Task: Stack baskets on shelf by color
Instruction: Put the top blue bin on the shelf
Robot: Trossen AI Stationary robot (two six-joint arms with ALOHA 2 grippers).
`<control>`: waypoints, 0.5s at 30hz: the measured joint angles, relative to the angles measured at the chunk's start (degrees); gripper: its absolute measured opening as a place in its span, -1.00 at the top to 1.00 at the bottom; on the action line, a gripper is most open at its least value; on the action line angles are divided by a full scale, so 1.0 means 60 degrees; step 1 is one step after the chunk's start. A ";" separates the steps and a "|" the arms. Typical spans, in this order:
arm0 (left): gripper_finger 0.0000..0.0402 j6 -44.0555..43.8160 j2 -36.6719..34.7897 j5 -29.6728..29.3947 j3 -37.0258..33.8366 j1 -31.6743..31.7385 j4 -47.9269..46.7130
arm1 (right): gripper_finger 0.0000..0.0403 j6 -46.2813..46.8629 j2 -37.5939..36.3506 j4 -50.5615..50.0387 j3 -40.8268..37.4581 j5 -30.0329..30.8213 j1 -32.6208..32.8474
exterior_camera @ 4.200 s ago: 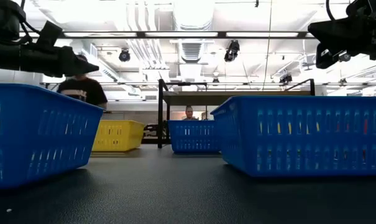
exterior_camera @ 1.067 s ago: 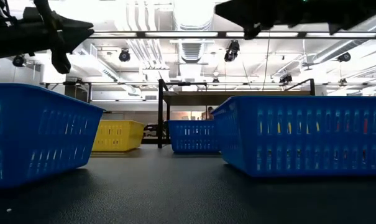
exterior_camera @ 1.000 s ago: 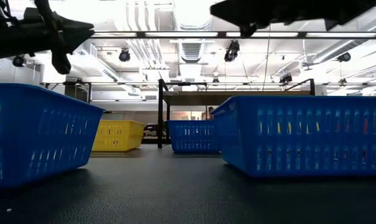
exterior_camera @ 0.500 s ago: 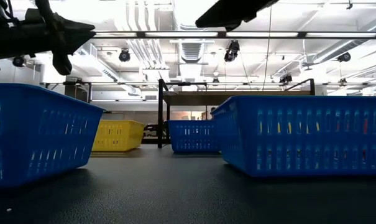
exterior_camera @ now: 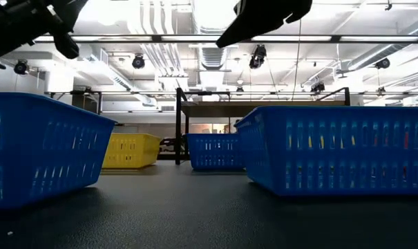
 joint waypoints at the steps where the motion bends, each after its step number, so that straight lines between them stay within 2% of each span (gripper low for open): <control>1: 0.75 -0.0039 0.0053 0.0021 -0.0021 0.0000 -0.0011 | 0.94 0.0000 0.0049 0.0007 0.0007 -0.0003 0.0000; 5: 0.75 -0.0023 0.0094 0.0020 -0.0023 0.0001 0.0093 | 0.77 0.0278 0.0362 -0.0015 0.0260 -0.0006 -0.0017; 11: 0.75 0.0020 0.0068 0.0016 -0.0011 0.0000 0.0111 | 0.37 0.0620 0.1100 -0.0116 0.0887 0.0007 -0.0037; 15: 0.75 0.0034 0.0054 -0.0027 0.0001 0.0000 0.0449 | 0.18 0.0823 0.1808 -0.1044 0.1573 0.0001 -0.0104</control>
